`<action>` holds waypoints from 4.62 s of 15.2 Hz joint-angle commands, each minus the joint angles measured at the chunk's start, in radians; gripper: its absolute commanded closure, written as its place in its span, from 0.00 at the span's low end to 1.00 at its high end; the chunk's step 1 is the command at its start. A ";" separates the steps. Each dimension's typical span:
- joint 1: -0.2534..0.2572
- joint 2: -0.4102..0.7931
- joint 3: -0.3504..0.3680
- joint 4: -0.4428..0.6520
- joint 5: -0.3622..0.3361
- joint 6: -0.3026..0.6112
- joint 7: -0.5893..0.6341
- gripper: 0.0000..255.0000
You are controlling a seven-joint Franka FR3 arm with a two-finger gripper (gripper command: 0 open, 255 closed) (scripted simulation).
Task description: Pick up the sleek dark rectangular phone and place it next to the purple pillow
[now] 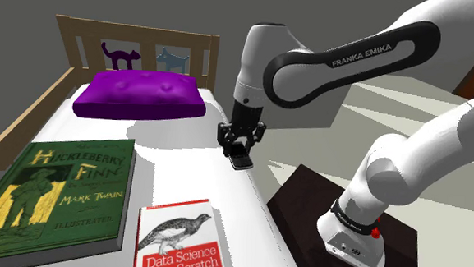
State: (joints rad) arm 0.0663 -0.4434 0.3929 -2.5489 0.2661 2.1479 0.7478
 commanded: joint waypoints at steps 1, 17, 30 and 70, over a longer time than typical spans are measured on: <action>0.000 -0.014 -0.004 0.022 -0.002 -0.036 0.004 1.00; -0.006 -0.075 -0.042 0.192 -0.025 -0.266 0.015 1.00; -0.084 0.099 -0.122 0.395 -0.109 -0.313 -0.083 1.00; -0.225 0.843 -0.260 1.051 -0.253 -0.254 -0.322 1.00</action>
State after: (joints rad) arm -0.1575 0.3993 0.1335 -1.4828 0.0123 1.8778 0.4274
